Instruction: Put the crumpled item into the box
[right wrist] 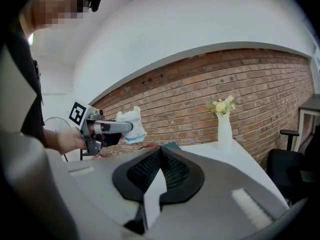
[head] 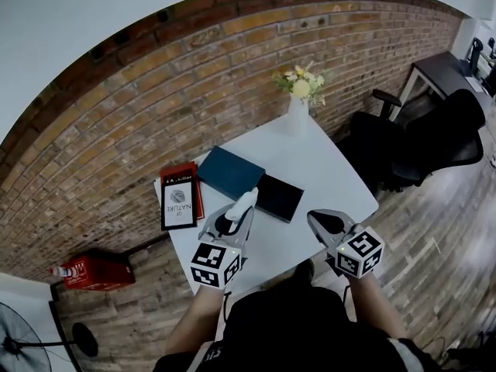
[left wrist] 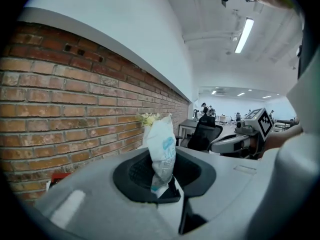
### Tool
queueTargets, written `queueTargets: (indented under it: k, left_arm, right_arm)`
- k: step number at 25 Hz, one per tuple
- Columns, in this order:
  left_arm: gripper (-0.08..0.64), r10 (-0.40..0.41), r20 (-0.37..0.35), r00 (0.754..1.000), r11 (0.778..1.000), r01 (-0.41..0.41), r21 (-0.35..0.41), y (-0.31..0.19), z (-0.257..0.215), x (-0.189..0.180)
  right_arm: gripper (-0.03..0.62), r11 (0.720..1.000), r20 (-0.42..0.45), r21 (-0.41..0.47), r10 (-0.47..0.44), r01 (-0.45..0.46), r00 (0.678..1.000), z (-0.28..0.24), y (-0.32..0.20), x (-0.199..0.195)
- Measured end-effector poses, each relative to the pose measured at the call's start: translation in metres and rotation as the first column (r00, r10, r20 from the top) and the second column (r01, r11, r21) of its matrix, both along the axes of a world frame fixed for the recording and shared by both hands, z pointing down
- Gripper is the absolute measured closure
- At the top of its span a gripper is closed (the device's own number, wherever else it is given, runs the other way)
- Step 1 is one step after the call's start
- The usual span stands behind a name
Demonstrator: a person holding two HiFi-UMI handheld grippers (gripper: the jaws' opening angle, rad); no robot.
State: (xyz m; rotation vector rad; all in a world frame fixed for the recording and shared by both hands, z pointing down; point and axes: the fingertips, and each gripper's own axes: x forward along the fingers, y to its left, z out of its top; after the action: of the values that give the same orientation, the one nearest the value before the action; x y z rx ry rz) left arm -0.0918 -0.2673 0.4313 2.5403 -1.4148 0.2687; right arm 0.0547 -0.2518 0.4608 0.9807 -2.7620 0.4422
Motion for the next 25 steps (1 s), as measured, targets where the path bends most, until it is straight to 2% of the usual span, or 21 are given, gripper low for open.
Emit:
queueTargets:
  k: [7,14,20,25]
  left_arm:
    - [0.479,-0.078,0.029,0.997,0.995,0.079,-0.058,-0.055,0.020,0.018]
    - [0.479,-0.144,0.037,0.989,0.977,0.148,-0.152,-0.087,0.055,0.034]
    - [0.479,-0.096,0.090,0.991,0.972,0.113,-0.206,-0.100,0.081,0.065]
    - [0.479,-0.054,0.110,0.993,0.961,0.081,-0.266,-0.106,0.108,0.066]
  right_arm:
    - [0.591,0.996,-0.002,-0.050,-0.079,0.079,0.997,0.018,-0.070,0.023]
    - [0.592,0.982,0.018,-0.097,-0.159,0.160,0.987,0.034,-0.092,0.038]
    - [0.591,0.980,-0.002,-0.134,-0.147,0.146,0.989,0.052,-0.107,0.073]
    - [0.592,0.980,0.005,-0.171,-0.103,0.102,0.995,0.066,-0.109,0.077]
